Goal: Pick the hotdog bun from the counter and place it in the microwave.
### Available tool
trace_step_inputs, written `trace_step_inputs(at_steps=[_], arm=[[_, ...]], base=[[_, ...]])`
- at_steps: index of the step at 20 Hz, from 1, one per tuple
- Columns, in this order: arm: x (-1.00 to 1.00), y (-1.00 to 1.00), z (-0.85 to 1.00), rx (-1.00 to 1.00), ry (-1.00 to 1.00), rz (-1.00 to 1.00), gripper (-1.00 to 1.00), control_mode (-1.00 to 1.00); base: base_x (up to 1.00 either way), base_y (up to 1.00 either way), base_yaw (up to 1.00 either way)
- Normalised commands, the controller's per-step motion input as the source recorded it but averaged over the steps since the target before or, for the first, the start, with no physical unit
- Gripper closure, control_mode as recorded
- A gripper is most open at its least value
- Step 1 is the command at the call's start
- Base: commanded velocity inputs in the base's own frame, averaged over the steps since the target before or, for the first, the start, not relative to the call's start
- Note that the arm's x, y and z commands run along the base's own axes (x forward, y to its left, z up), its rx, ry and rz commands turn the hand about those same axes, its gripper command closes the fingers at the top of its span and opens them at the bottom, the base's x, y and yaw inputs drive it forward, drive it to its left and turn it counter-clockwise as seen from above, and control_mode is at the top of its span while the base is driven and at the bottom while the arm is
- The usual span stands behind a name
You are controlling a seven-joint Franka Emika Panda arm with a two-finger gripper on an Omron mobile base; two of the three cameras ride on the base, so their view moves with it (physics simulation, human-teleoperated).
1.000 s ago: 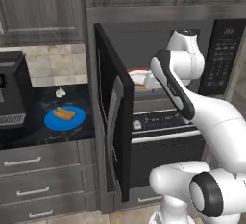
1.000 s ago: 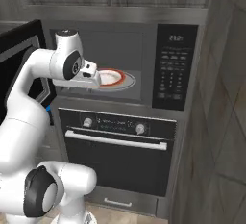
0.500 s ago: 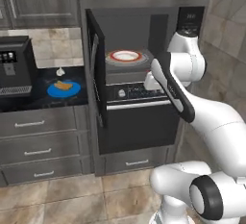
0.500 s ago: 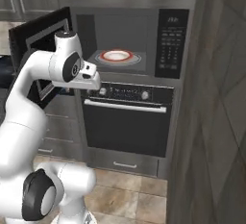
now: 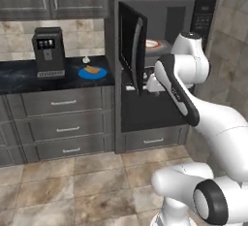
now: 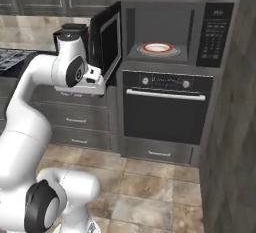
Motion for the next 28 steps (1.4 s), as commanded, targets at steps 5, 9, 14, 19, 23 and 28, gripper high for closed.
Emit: trace_step_inputs(at_steps=[5,9,14,19,23,28], arm=[[0.0,0.0,0.0,0.0,0.0,0.0,-1.0,1.0],[0.0,0.0,0.0,0.0,0.0,0.0,-1.0,1.0],[0.0,0.0,0.0,0.0,0.0,0.0,-1.0,1.0],[0.0,0.0,0.0,0.0,0.0,0.0,-1.0,1.0],[0.0,0.0,0.0,0.0,0.0,0.0,-1.0,1.0],[0.0,0.0,0.0,0.0,0.0,0.0,-1.0,1.0]], base=[[-0.02,1.0,-0.07],[0.84,0.85,-0.05],[1.0,0.48,0.0],[1.0,0.18,0.0],[1.0,0.0,0.0],[0.99,-0.04,0.0]])
